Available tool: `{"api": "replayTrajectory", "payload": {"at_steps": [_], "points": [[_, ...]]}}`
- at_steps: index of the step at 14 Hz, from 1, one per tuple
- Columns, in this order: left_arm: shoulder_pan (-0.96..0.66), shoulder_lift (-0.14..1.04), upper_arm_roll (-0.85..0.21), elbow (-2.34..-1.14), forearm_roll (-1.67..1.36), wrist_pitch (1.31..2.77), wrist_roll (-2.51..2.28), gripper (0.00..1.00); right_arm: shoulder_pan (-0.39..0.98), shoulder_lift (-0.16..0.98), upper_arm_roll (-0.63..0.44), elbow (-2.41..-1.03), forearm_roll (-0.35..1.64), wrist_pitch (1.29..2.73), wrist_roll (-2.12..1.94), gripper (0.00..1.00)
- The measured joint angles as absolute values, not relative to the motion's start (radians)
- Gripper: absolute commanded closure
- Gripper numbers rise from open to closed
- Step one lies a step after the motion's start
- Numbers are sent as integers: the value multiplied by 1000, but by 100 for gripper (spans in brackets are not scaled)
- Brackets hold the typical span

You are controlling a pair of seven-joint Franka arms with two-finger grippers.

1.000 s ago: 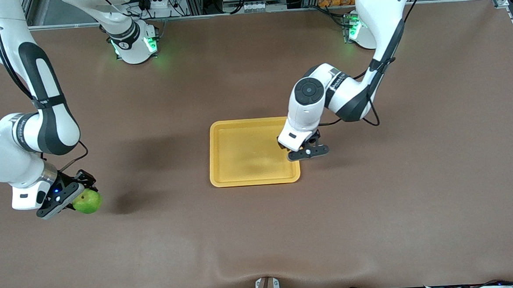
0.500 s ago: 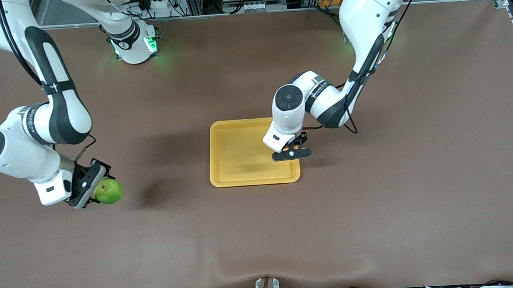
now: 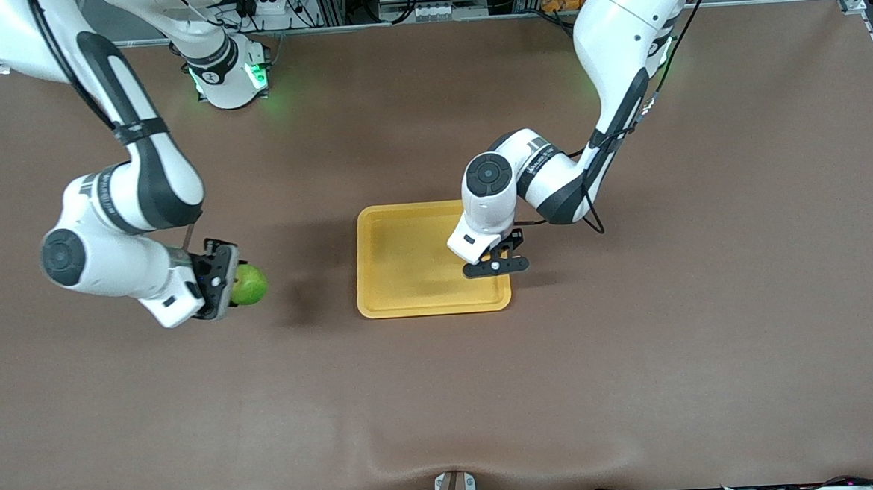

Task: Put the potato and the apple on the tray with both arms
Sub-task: 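Lower the potato onto the tray while the right gripper carries the apple over, then open the left gripper and lift away while the right gripper lowers the apple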

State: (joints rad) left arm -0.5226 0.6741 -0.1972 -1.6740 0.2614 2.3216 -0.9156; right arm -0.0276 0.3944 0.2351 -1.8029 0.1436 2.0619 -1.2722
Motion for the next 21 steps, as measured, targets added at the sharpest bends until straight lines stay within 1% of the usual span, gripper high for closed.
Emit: {"api": "replayTrajectory", "payload": {"at_steps": [1, 2, 6, 9, 12, 14, 18, 21], "points": [[-523, 680, -197, -1669, 262, 2322, -916, 7, -4, 398, 238, -1803, 144, 2072, -1286, 100], [-523, 684, -197, -1663, 262, 2322, -916, 0, 23, 403, 239, -1803, 144, 2095, -1293, 100], [-522, 686, -193, -1646, 285, 2322, -916, 0, 153, 438, 241, -1807, 144, 2224, -1298, 100], [-510, 673, -189, -1623, 292, 2310, -916, 0, 217, 479, 240, -1810, 144, 2297, -1297, 100], [-470, 607, -187, -1600, 294, 2224, -897, 0, 273, 512, 238, -1812, 144, 2357, -1259, 100], [-436, 548, -186, -1590, 294, 2157, -889, 0, 310, 528, 236, -1813, 129, 2373, -1211, 100], [-370, 454, -187, -1582, 294, 2052, -810, 0, 372, 558, 234, -1817, -26, 2383, -1033, 99], [-320, 416, -188, -1582, 294, 2006, -767, 0, 406, 584, 233, -1818, -65, 2424, -959, 98]]}}
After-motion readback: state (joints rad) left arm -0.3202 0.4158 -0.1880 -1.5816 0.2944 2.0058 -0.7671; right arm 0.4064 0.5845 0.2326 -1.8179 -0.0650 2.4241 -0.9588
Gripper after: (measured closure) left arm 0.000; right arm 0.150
